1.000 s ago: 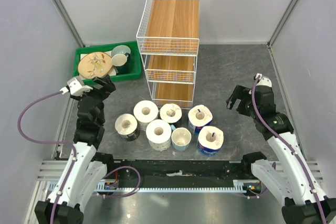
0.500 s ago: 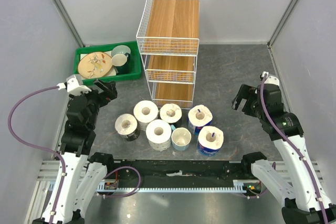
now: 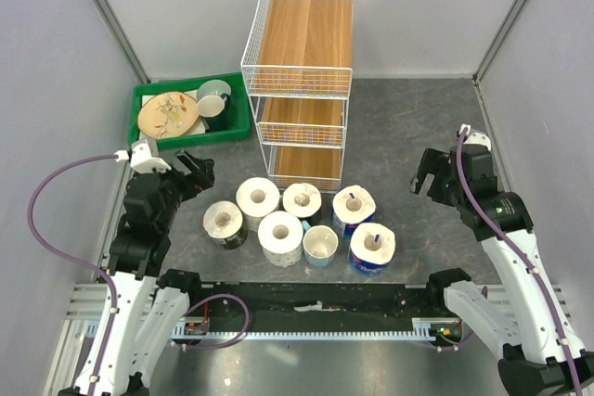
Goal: Place and organize the paper towels onto the shelf
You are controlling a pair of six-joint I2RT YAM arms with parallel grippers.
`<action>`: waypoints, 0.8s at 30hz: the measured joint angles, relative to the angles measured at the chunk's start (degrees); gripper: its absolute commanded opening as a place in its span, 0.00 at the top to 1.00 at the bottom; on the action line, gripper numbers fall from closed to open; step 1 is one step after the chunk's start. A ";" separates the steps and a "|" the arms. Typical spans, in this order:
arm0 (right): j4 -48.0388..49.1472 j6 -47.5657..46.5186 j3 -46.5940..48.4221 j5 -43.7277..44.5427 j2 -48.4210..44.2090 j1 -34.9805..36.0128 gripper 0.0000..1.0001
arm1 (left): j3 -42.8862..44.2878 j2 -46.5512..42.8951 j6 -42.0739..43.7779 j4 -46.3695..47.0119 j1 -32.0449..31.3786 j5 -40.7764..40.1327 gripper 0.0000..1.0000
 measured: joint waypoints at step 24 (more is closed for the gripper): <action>3.65 -0.31 -1.46 -6.97 3.19 4.68 0.02 | -1.70 5.92 7.58 -3.30 -0.33 3.98 0.08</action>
